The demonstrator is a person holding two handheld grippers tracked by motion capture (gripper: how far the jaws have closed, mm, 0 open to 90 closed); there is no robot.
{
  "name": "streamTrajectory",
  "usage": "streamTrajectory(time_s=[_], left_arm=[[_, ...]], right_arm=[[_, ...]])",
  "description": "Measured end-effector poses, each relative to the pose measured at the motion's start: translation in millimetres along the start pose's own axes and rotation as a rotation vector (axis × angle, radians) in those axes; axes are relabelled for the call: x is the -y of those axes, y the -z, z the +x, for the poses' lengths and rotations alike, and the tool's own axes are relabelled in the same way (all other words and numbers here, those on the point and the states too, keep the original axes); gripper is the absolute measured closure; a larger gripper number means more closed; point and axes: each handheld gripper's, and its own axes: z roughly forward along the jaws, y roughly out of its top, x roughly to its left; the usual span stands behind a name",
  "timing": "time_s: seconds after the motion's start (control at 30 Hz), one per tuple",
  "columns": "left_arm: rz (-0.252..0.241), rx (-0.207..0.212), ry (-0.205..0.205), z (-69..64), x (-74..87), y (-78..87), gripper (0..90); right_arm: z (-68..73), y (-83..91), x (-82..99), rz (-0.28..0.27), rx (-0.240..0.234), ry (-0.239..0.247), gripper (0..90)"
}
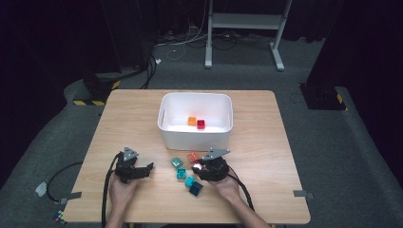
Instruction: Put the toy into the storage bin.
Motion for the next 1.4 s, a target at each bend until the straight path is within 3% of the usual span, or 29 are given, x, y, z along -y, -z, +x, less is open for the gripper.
streamTrajectory(time_s=[0.07,0.67,0.9,1.4], left_arm=[[0.000,0.000,0.000,0.0,0.0,0.0,16.2],[0.000,0.000,0.000,0.0,0.0,0.0,16.2],[0.000,0.000,0.000,0.0,0.0,0.0,16.2],[0.000,0.000,0.000,0.0,0.0,0.0,16.2]], right_arm=[[0.7,0.6,0.6,-0.002,0.004,0.007,58.1],[2.4,15.9,0.1,-0.021,0.001,0.040,59.3],[-3.6,32.1,-5.0,-0.035,-0.030,0.035,59.3],[-18.9,73.8,-26.9,-0.066,-0.041,0.037,59.5]])
